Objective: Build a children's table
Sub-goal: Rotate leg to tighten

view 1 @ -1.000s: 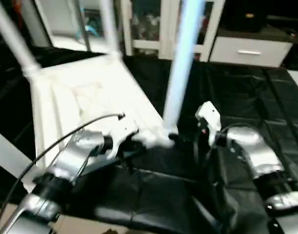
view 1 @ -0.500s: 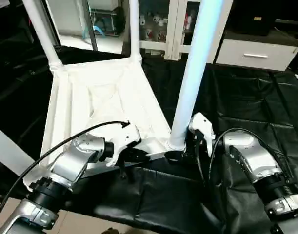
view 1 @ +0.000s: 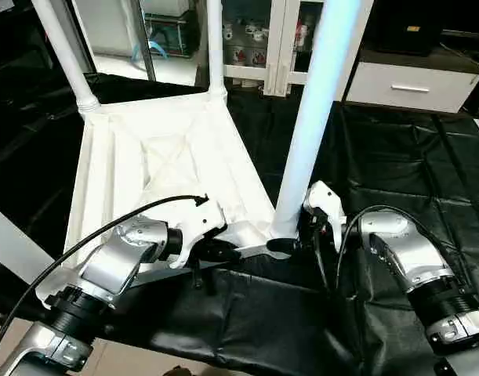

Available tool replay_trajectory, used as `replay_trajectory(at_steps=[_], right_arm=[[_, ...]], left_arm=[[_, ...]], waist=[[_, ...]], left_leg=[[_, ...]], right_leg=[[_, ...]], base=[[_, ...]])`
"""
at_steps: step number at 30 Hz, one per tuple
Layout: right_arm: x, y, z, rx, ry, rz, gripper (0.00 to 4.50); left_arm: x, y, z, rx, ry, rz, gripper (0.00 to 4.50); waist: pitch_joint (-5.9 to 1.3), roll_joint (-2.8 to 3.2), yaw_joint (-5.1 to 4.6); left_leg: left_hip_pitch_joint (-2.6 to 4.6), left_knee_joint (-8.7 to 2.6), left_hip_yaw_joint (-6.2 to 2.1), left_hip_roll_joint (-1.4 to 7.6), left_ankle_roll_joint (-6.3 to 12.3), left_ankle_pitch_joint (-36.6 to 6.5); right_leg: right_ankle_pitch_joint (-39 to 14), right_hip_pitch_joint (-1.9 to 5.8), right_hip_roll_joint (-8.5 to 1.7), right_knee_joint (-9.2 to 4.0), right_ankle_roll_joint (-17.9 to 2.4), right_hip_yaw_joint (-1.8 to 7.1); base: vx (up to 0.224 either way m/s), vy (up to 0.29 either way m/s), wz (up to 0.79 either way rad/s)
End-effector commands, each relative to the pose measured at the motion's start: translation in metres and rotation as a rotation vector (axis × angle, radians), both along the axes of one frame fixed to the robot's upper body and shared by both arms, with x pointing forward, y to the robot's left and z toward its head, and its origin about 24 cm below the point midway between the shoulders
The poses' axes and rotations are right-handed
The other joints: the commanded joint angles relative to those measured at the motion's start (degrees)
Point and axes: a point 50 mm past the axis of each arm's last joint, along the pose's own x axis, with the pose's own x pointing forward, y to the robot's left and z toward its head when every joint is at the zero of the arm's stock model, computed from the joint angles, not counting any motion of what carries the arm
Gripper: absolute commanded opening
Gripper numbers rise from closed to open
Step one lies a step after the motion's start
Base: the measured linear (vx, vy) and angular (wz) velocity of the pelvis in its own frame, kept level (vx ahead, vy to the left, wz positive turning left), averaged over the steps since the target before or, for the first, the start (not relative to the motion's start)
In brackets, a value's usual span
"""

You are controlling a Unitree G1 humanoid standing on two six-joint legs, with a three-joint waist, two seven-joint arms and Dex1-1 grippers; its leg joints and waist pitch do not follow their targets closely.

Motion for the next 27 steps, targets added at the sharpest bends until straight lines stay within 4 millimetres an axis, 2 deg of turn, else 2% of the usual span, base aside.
replay_trajectory(at_steps=[1, 5, 11, 12, 14, 16, 17, 18, 19, 20, 21, 22, 23, 24, 25, 26, 27], right_arm=[[-0.002, 0.000, 0.000, -0.001, 0.015, 0.021, 2.82], [0.000, 0.000, 0.000, -0.005, 0.012, 0.021, 2.76], [0.002, 0.001, 0.000, 0.000, 0.011, 0.013, 2.74], [0.004, 0.002, -0.002, 0.005, 0.002, -0.021, 2.74], [0.006, 0.004, -0.004, 0.012, -0.009, -0.056, 2.74], [0.013, 0.005, -0.010, 0.017, -0.042, -0.184, 2.74], [0.018, 0.005, -0.012, 0.020, -0.055, -0.275, 2.74], [0.027, 0.006, -0.016, 0.033, -0.060, -0.431, 2.74], [0.029, 0.006, -0.017, 0.036, -0.059, -0.478, 2.74], [0.033, 0.008, -0.020, 0.051, -0.057, -0.575, 2.73], [0.035, 0.009, -0.020, 0.056, -0.056, -0.606, 2.73], [0.040, 0.011, -0.022, 0.059, -0.073, -0.747, 2.73], [0.040, 0.011, -0.022, 0.059, -0.073, -0.747, 2.73], [0.042, 0.013, -0.023, 0.056, -0.081, -0.789, 2.73], [0.044, 0.014, -0.023, 0.047, -0.100, -0.829, 2.73], [0.045, 0.016, -0.023, 0.045, -0.111, -0.863, 2.73], [0.048, 0.019, -0.022, 0.049, -0.126, -0.943, 2.73]], left_arm=[[-0.002, -0.010, 0.009, -0.033, -0.027, -0.058, 0.00], [-0.004, -0.011, 0.009, -0.038, -0.025, -0.057, 0.00], [-0.005, -0.010, 0.008, -0.043, -0.026, -0.047, 0.00], [-0.003, -0.010, 0.008, -0.049, -0.035, -0.031, 0.00], [-0.001, -0.011, 0.009, -0.053, -0.047, -0.008, 0.00], [0.008, -0.013, 0.009, -0.066, -0.061, 0.077, 0.00], [0.015, -0.015, 0.009, -0.066, -0.081, 0.131, 0.00], [0.024, -0.019, 0.007, -0.067, -0.099, 0.209, 0.00], [0.027, -0.020, 0.007, -0.067, -0.104, 0.232, 0.00], [0.035, -0.024, 0.006, -0.073, -0.111, 0.302, 0.00], [0.038, -0.025, 0.006, -0.075, -0.112, 0.327, 0.00], [0.049, -0.030, 0.006, -0.073, -0.142, 0.410, 0.00], [0.049, -0.030, 0.006, -0.073, -0.142, 0.410, 0.00], [0.053, -0.032, 0.007, -0.070, -0.151, 0.438, 0.00], [0.057, -0.034, 0.007, -0.066, -0.159, 0.462, 0.00], [0.060, -0.035, 0.008, -0.058, -0.177, 0.491, 0.00], [0.065, -0.038, 0.009, -0.040, -0.197, 0.520, 0.00]], waist=[[-4.22, -0.23, -0.08], [-4.20, -0.05, -0.04], [-4.26, -0.12, -0.04], [-4.21, -0.50, -0.09], [-4.10, -0.31, -0.15], [-4.02, -0.34, -0.39], [-3.86, -0.48, -0.64], [-4.02, -0.45, -0.77], [-4.02, -0.45, -0.77], [-3.87, -0.39, -1.18], [-4.00, -0.53, -1.27], [-4.00, -0.43, -1.25], [-3.94, -0.39, -1.26], [-4.11, -0.62, -1.29], [-4.15, -0.59, -1.12], [-4.20, -0.49, -1.04], [-4.34, -0.20, -1.03]], left_leg=[[-0.23, -4.07, 0.14, 0.65, 3.10, -8.66], [-0.26, -4.08, 0.10, 0.70, 3.10, -8.55], [-0.25, -4.01, 0.13, 0.64, 3.20, -8.26], [-0.28, -4.02, 0.19, 0.63, 3.25, -8.39], [-0.31, -4.10, 0.11, 0.67, 2.98, -8.67], [-0.23, -4.10, 0.18, 0.53, 2.33, -9.72], [-0.38, -4.25, 0.08, 0.32, 1.82, -9.83], [-0.48, -4.34, -0.14, 0.27, 1.21, -9.62], [-0.48, -4.34, -0.14, 0.27, 1.21, -9.62], [-0.14, -4.17, 0.06, -0.12, 0.71, -10.87], [-0.02, -4.16, 0.00, -0.18, 0.60, -11.06], [0.03, -4.15, 0.01, -0.19, 0.63, -10.99], [0.17, -4.07, 0.19, -0.28, 0.80, -11.03], [-0.20, -4.10, 0.05, -0.26, 1.04, -10.23], [-0.19, -4.06, 0.10, -0.28, 1.18, -9.64], [-0.07, -4.02, 0.16, -0.23, 1.31, -9.50], [-0.24, -4.03, 0.10, -0.16, 1.46, -8.87]], right_leg=[[-13.03, 4.22, -3.33, -3.80, -12.63, 2.08], [-13.41, 4.20, -3.37, -3.80, -12.50, 2.06], [-13.39, 4.20, -3.36, -3.76, -12.46, 2.06], [-13.82, 4.20, -3.38, -3.88, -12.41, 2.05], [-15.10, 4.13, -3.44, -3.93, -12.03, 2.05], [-17.96, 3.96, -3.50, -4.30, -11.15, 2.01], [-20.32, 4.10, -3.45, -4.61, -10.11, 1.86], [-21.27, 4.33, -3.47, -4.54, -9.22, 1.76], [-21.27, 4.33, -3.47, -4.54, -9.22, 1.76], [-24.21, 3.85, -3.31, -5.20, -8.07, 1.70], [-25.39, 3.88, -3.38, -5.38, -7.54, 1.64], [-25.56, 3.80, -3.39, -5.42, -7.32, 1.66], [-26.01, 3.44, -3.30, -5.72, -7.15, 1.72], [-25.06, 3.89, -3.33, -5.40, -7.15, 1.66], [-24.56, 3.81, -3.36, -5.45, -7.06, 1.67], [-24.02, 3.66, -3.38, -5.43, -7.19, 1.76], [-21.96, 3.78, -3.34, -5.09, -7.81, 1.78]], base=[[0.000, 0.000, 0.00], [0.000, 0.000, 0.00], [0.000, 0.000, 0.00], [0.000, 0.000, 0.00], [0.000, 0.000, 0.00], [0.000, 0.000, 0.00], [0.000, 0.000, 0.00], [0.000, 0.000, 0.00], [0.000, 0.000, 0.00], [0.000, 0.000, 0.00], [0.000, 0.000, 0.00], [0.000, 0.000, 0.00], [0.000, 0.000, 0.00], [0.000, 0.000, 0.00], [0.000, 0.000, 0.00], [0.000, 0.000, 0.00], [0.000, 0.000, 0.00]])
